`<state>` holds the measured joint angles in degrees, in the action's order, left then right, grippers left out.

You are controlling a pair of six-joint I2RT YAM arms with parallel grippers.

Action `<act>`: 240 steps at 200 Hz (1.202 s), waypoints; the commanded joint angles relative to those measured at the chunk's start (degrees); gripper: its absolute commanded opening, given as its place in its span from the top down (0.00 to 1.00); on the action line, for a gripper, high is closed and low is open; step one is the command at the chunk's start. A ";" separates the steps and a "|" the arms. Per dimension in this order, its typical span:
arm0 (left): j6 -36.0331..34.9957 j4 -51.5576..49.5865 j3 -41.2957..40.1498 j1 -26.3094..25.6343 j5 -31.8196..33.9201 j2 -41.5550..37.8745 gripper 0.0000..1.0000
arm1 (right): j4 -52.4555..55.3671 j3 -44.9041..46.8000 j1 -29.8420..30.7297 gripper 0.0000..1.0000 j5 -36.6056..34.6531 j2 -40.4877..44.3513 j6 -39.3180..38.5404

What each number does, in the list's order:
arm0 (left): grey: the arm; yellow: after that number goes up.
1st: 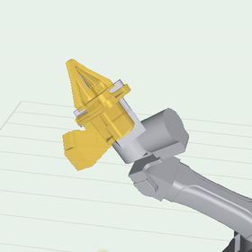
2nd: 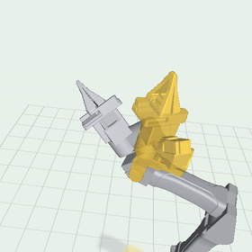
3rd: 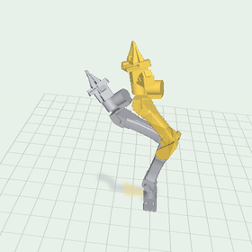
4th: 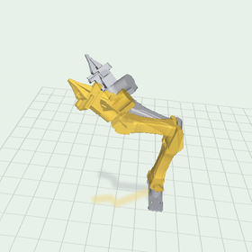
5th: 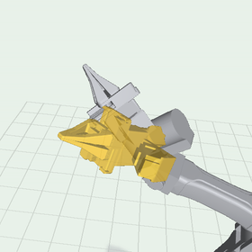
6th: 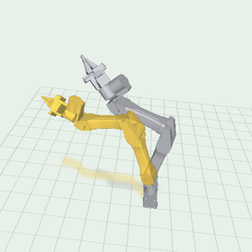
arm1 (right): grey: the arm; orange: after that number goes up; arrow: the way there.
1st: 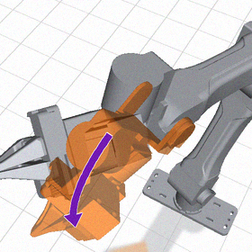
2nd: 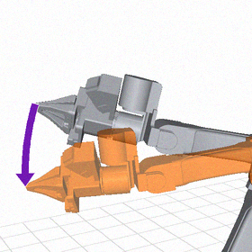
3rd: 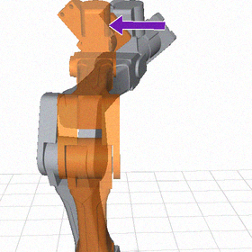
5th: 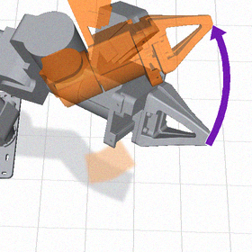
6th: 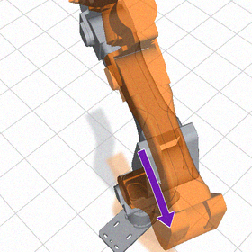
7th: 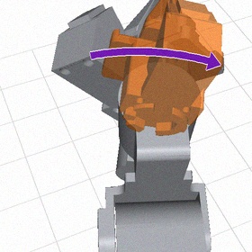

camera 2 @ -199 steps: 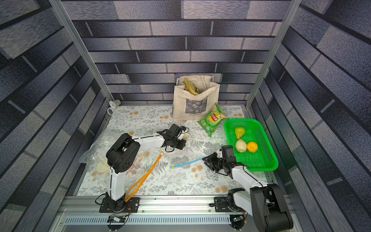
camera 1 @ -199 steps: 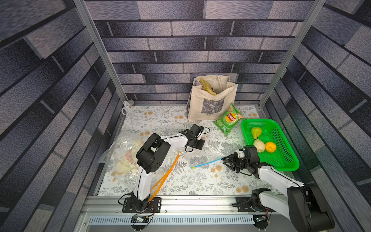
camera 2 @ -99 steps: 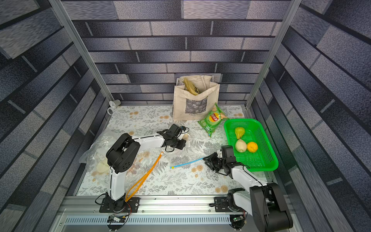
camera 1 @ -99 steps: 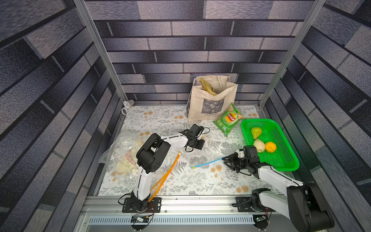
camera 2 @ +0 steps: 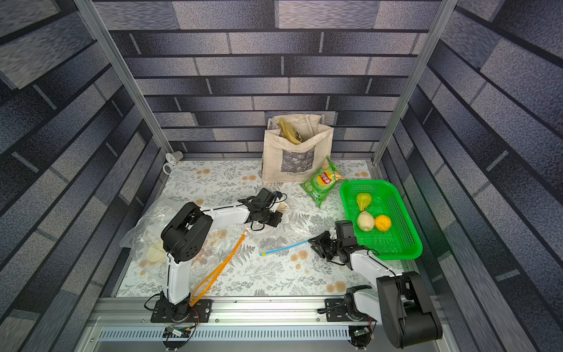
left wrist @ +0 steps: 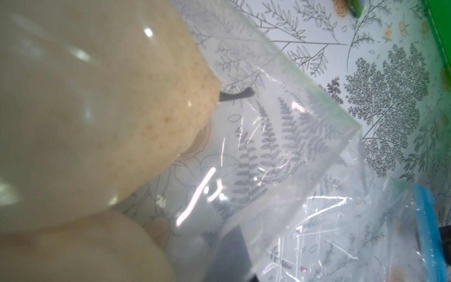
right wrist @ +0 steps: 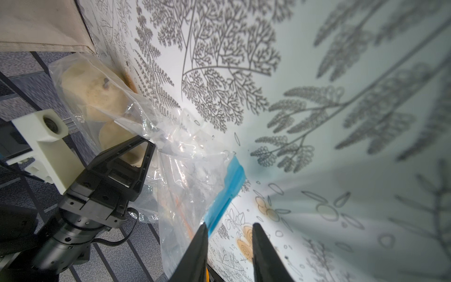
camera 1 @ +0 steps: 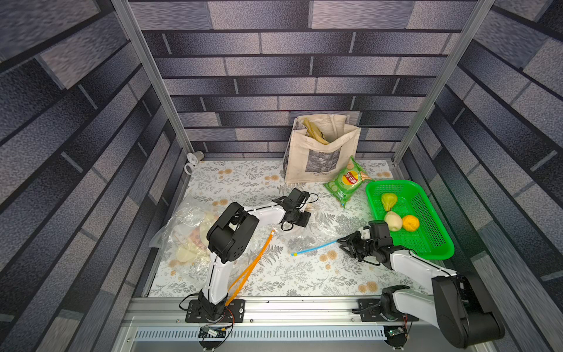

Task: Open the zip-top bag and take out the pear
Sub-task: Open the zipper of the food storage bag at the center of the board.

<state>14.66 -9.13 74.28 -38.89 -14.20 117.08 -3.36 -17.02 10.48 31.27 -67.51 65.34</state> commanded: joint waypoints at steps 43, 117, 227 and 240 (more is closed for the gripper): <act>0.99 -8.72 -3.79 0.22 2.68 4.21 1.00 | 2.04 -0.39 0.13 0.67 -2.39 1.45 -0.34; 1.58 -8.76 -4.60 0.52 3.38 4.39 1.00 | 0.81 -2.48 2.17 0.66 -1.54 -1.90 -1.53; 2.96 -7.02 -9.01 1.86 6.37 4.94 1.00 | 10.54 -6.28 2.17 0.52 -2.63 3.25 -6.11; 3.27 -6.42 -9.48 2.05 5.98 5.26 1.00 | 10.65 -6.27 2.24 0.56 -1.72 3.43 -6.62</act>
<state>16.58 -2.98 70.22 -38.35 -14.17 116.07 2.87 -22.24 12.27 29.58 -64.88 61.12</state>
